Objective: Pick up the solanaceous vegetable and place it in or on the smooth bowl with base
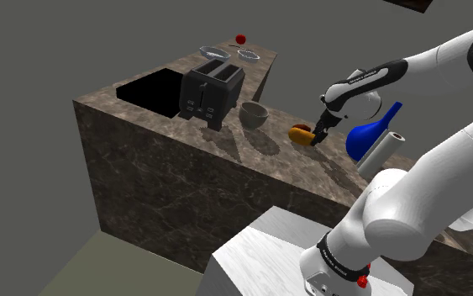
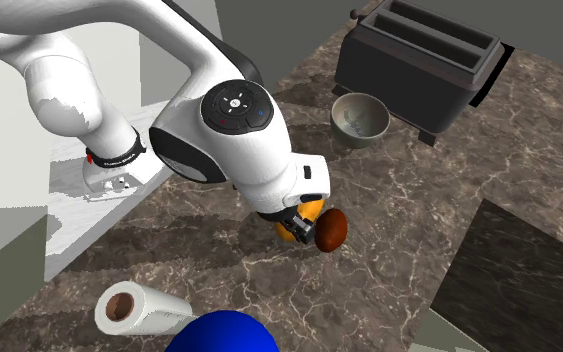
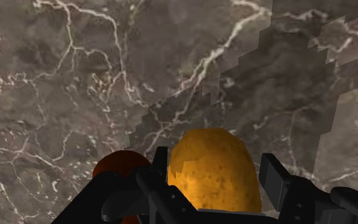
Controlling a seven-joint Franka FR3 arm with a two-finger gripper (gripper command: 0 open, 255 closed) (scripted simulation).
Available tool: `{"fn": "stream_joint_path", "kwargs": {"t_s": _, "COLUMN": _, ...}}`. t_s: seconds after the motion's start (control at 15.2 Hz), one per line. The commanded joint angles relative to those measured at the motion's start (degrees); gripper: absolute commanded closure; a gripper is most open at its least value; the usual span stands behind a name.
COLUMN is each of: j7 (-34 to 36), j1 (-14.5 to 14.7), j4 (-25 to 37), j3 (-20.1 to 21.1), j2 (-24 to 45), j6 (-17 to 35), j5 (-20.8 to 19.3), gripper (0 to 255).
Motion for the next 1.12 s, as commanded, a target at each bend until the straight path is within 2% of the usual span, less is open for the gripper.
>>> {"fn": "stream_joint_path", "kwargs": {"t_s": 0.0, "j7": 0.0, "j1": 0.0, "j4": 0.0, "j3": 0.1, "j2": 0.0, "j6": 0.0, "j5": -0.1, "gripper": 255}}
{"fn": "stream_joint_path", "kwargs": {"t_s": 0.46, "j7": 4.3, "j1": -3.6, "j4": 2.2, "j3": 4.4, "j2": -5.6, "j6": -6.6, "j5": -5.5, "gripper": 255}}
{"fn": "stream_joint_path", "kwargs": {"t_s": 1.06, "j7": 7.0, "j1": -6.1, "j4": 6.0, "j3": 8.7, "j2": -10.6, "j6": -14.7, "j5": -8.3, "gripper": 255}}
